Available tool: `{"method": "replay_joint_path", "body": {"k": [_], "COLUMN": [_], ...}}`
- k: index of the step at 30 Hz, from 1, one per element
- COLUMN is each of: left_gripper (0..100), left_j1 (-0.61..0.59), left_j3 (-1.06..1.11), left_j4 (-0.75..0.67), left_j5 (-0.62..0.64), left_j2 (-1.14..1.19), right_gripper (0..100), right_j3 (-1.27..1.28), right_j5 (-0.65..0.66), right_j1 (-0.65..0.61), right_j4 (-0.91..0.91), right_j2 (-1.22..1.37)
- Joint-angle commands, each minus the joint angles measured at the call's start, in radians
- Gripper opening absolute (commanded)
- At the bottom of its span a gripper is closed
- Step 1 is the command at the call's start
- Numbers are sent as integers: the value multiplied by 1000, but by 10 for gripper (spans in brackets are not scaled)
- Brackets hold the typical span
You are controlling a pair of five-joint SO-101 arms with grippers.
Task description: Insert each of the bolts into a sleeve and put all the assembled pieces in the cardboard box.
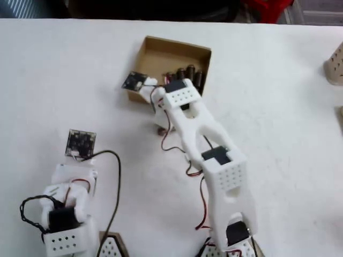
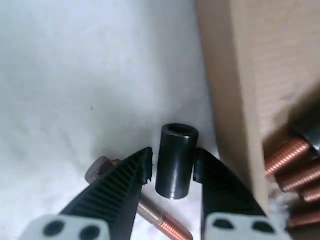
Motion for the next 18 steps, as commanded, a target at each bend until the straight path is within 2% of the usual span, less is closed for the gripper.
{"method": "replay_joint_path", "body": {"k": [1,4,6,8,15,18], "left_gripper": [24,24,24,24,24,24], "left_j1": [-10,-10,-10,-10,-10,-10], "left_j3": [0,0,0,0,0,0], "left_j4": [0,0,0,0,-2,-3], "left_j5": [-11,-11,-11,-11,-11,-11], "left_j2": [-8,-8,-8,-8,-8,-8], "right_gripper": [122,6,38,16,16,16], "right_j3": [-11,-18,-18,-26,-63,-60], "right_j5": [3,2,2,2,-2,-54], "right_j1": [16,16,19,24,30,30], "right_j4": [-15,-13,-10,25,271,369], "right_j2": [4,16,15,-1,-160,-257]}}
